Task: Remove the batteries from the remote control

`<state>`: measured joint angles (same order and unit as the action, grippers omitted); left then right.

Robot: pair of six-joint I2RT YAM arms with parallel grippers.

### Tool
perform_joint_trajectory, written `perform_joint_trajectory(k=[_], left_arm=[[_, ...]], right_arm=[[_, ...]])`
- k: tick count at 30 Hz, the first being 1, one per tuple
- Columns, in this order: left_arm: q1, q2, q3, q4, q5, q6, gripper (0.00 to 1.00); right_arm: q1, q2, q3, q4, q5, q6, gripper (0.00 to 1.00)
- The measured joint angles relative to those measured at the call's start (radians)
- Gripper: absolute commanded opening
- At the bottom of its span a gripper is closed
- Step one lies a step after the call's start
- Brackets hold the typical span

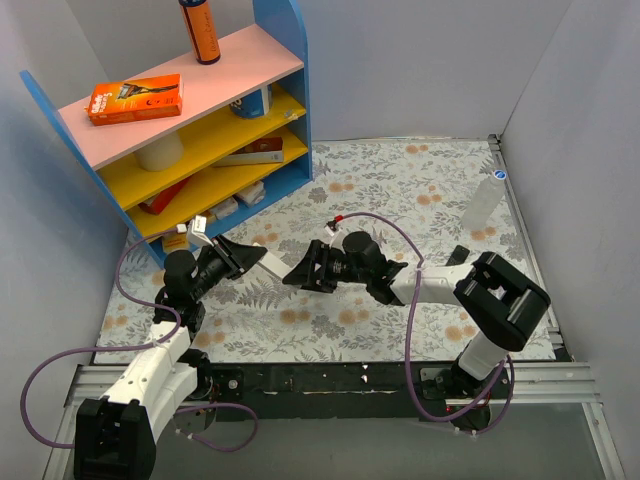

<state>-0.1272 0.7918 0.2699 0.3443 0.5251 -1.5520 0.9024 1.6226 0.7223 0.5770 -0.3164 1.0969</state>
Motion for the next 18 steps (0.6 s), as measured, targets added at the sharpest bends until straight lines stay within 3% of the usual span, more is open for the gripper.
perform_joint_trajectory(k=[7,18], left_arm=[[0.0,-0.004,0.0,0.0,0.006,-0.003,0.0],[0.001,-0.007,0.0,0.0,0.003,-0.012,0.0]], right_arm=[[-0.018,0.051,0.0,0.132,-0.027,0.056,0.76],[-0.033,0.062,-0.019,0.181,-0.038,0.08,0.63]])
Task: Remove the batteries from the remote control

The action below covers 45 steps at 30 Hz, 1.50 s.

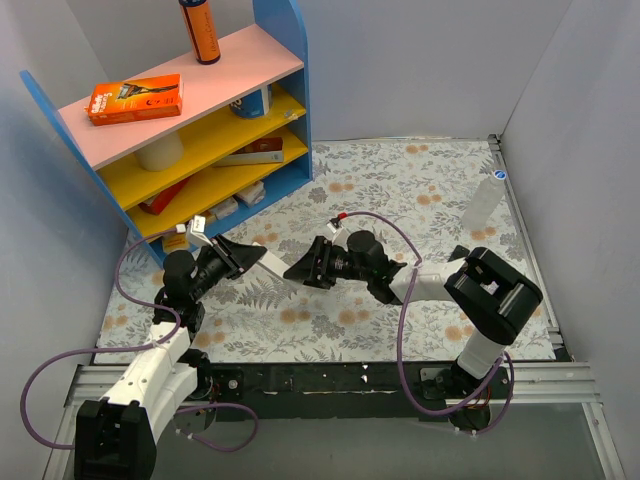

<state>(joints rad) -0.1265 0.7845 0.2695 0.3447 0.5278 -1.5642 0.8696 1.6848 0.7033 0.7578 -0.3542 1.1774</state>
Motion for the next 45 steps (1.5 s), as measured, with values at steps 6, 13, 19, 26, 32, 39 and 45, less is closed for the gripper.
perform_joint_trajectory(k=[6,13,19,26,32,39,45], left_arm=[[0.004,0.0,0.0,-0.002,-0.006,-0.015,0.0],[0.006,0.008,0.001,-0.01,-0.007,-0.033,0.0],[0.006,0.023,0.002,-0.011,-0.003,-0.041,0.0],[0.001,0.032,0.007,-0.022,0.007,-0.037,0.0],[-0.002,0.043,0.007,-0.032,0.015,-0.031,0.0],[-0.002,0.048,0.007,-0.038,0.007,-0.018,0.0],[-0.002,0.075,0.008,-0.05,0.003,-0.006,0.0]], right_arm=[[-0.007,0.0,-0.01,0.015,-0.013,-0.009,0.43],[-0.012,-0.008,-0.037,0.047,-0.017,-0.025,0.24],[-0.013,-0.011,-0.049,0.058,-0.019,-0.027,0.48],[-0.021,-0.014,-0.07,0.074,-0.038,-0.035,0.48],[-0.026,-0.018,-0.098,0.089,-0.049,-0.039,0.6],[-0.037,-0.029,-0.11,0.088,-0.053,-0.052,0.54],[-0.049,-0.039,-0.14,0.091,-0.054,-0.053,0.5]])
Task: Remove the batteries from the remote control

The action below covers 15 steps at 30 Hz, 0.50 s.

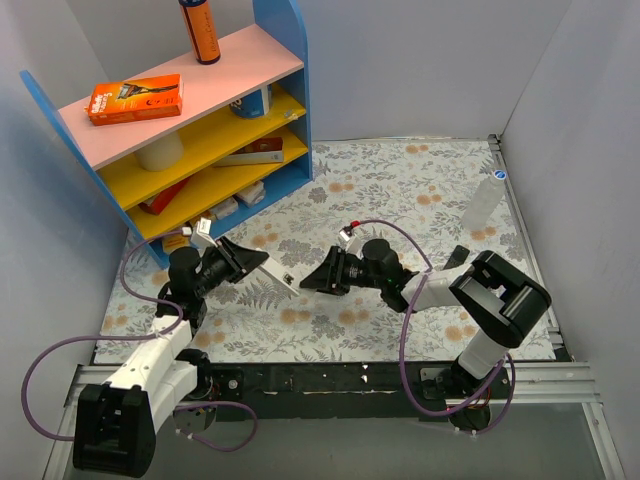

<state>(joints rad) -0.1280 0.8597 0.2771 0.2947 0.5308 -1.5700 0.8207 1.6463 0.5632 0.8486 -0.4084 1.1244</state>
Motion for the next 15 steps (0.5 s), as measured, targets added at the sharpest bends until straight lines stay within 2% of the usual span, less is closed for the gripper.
perform_joint_trajectory(k=[15], left_arm=[[0.0,0.142,0.083,-0.159,-0.087,0.076,0.0]], right_arm=[[-0.08,-0.016,-0.091,0.003,-0.001,-0.014,0.55]])
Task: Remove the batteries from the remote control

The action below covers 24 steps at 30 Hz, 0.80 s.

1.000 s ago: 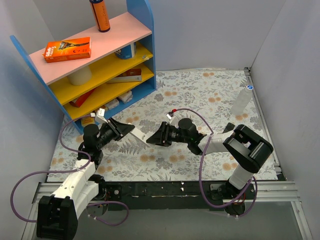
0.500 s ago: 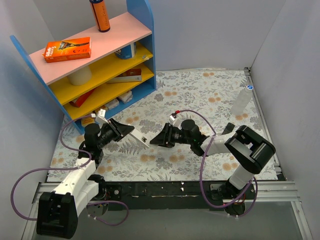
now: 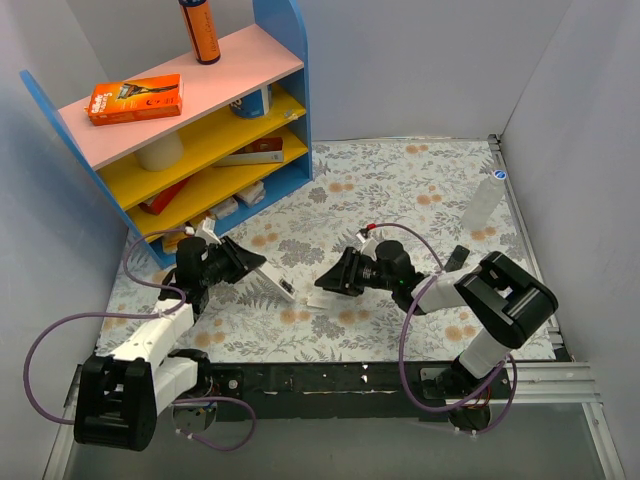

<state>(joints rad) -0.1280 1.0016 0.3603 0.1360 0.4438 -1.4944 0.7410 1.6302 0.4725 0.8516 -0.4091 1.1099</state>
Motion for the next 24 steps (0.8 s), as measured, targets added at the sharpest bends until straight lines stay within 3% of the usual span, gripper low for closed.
perform_joint_trajectory(k=[5,11,16,24], left_arm=[[0.0,0.039,0.005,-0.037,0.024,0.031,0.0],[0.0,0.085,0.094,-0.107,0.133,0.09,0.0],[-0.001,0.18,0.214,-0.19,0.285,0.172,0.0],[-0.008,0.213,0.219,-0.241,0.391,0.209,0.0]], right_arm=[[-0.017,-0.053,0.005,-0.118,0.035,-0.092,0.57],[-0.019,-0.157,0.104,-0.41,0.132,-0.291,0.57],[-0.019,-0.246,0.259,-0.72,0.343,-0.502,0.57],[-0.034,-0.3,0.319,-1.055,0.599,-0.692,0.57]])
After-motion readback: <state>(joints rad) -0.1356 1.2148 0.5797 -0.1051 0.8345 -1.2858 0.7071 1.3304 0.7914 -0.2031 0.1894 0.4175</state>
